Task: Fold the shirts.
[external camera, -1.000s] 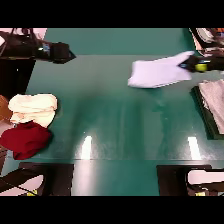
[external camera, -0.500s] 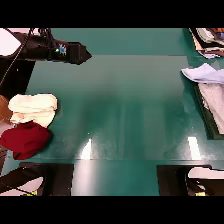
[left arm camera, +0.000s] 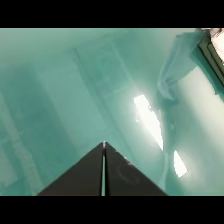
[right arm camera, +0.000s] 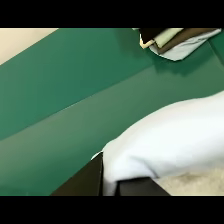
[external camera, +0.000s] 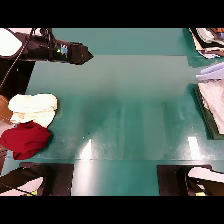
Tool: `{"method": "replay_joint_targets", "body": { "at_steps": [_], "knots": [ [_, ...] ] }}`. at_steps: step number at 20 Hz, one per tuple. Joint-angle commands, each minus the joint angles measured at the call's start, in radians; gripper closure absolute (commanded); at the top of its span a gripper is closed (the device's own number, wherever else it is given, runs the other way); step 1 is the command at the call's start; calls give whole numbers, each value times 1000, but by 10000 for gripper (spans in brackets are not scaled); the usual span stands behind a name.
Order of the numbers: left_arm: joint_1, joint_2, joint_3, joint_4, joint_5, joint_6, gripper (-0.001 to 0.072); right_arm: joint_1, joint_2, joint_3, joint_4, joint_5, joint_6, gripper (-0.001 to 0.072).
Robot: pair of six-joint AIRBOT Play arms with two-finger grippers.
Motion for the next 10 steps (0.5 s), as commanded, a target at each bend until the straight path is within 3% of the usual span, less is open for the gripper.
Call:
{"method": "replay_joint_targets", "body": {
  "at_steps": [1, 3, 8, 9, 10],
  "knots": [
    [0, 0, 0, 0, -4, 1, 678, -55, 109, -133, -3, 31, 10, 695],
    [0, 0, 0, 0, -8, 1, 678, -100, 182, -259, -22, 37, 9, 695],
    [0, 0, 0, 0, -22, 8, 678, -185, 341, -542, -294, 46, 10, 690],
    [0, 0, 0, 0, -22, 8, 678, -204, 364, -582, -327, 53, 10, 649],
    [0, 0, 0, 0, -23, 8, 678, -223, 383, -622, -362, 59, 12, 534]
  ]
}}
